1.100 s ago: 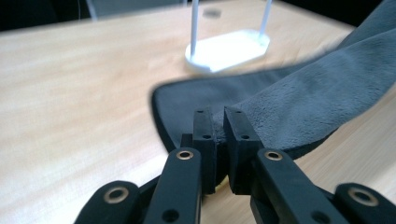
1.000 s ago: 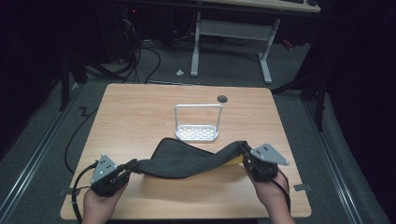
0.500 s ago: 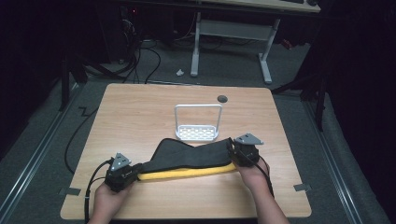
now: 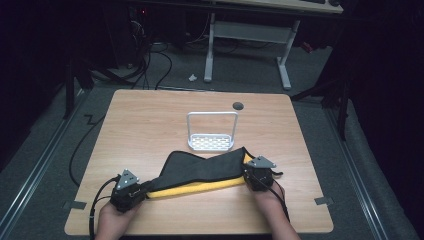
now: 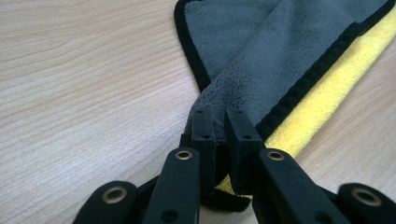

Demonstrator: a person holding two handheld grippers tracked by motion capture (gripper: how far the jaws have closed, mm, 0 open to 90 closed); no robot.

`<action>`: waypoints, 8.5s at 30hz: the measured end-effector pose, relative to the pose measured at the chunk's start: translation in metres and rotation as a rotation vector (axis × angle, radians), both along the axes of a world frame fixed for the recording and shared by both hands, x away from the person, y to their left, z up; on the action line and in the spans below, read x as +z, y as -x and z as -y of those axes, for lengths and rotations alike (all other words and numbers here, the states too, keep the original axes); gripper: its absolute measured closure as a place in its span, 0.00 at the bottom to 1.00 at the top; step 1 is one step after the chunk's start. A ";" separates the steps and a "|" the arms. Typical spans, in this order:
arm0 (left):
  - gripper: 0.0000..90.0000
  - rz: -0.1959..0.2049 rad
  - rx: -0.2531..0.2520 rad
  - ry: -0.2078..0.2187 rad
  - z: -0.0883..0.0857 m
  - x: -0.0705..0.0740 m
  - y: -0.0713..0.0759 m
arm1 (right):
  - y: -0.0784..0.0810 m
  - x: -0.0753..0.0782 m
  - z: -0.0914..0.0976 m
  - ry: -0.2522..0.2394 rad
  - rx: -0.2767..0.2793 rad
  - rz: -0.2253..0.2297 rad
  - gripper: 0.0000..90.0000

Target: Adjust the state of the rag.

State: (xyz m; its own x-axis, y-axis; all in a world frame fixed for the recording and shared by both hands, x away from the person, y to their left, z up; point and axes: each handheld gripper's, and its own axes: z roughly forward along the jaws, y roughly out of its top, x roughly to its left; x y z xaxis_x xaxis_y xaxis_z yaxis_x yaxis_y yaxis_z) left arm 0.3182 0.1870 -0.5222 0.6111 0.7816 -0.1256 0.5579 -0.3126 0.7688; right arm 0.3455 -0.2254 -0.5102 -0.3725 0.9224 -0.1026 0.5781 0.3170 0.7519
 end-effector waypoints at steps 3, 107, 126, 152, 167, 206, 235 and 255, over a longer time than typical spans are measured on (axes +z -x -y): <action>0.92 -0.004 -0.019 0.007 0.002 0.004 0.008 | 0.012 0.013 0.005 0.000 0.004 0.039 0.95; 0.87 -0.062 -0.209 0.048 0.058 -0.009 0.005 | -0.016 0.003 0.076 0.032 -0.159 -0.076 0.86; 0.52 -0.047 0.028 -0.008 0.036 -0.006 -0.071 | 0.032 -0.006 0.059 -0.067 -0.096 0.018 0.69; 0.88 0.025 0.015 -0.061 0.067 -0.012 -0.110 | 0.041 0.004 0.032 -0.085 -0.004 0.066 0.61; 0.90 -0.062 0.027 0.066 0.053 -0.014 -0.116 | 0.058 0.008 -0.068 -0.076 0.286 0.037 0.55; 0.90 -0.068 0.030 0.078 0.052 -0.014 -0.115 | 0.094 -0.012 -0.205 0.029 0.621 -0.030 0.92; 0.96 -0.094 0.264 0.273 -0.033 0.005 -0.091 | 0.102 0.029 -0.252 -0.068 0.712 0.140 0.93; 0.96 -0.035 0.276 0.254 0.005 0.037 -0.094 | 0.106 0.052 -0.212 -0.062 0.638 0.238 0.93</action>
State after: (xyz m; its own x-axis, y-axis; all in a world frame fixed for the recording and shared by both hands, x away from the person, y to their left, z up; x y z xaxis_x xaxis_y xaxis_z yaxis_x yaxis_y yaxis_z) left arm 0.4119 0.1818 -0.4856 0.3735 0.8574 -0.3539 0.6217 0.0517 0.7815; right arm 0.2400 -0.0132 -0.4583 -0.8191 0.5367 -0.2027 0.1093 0.4928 0.8632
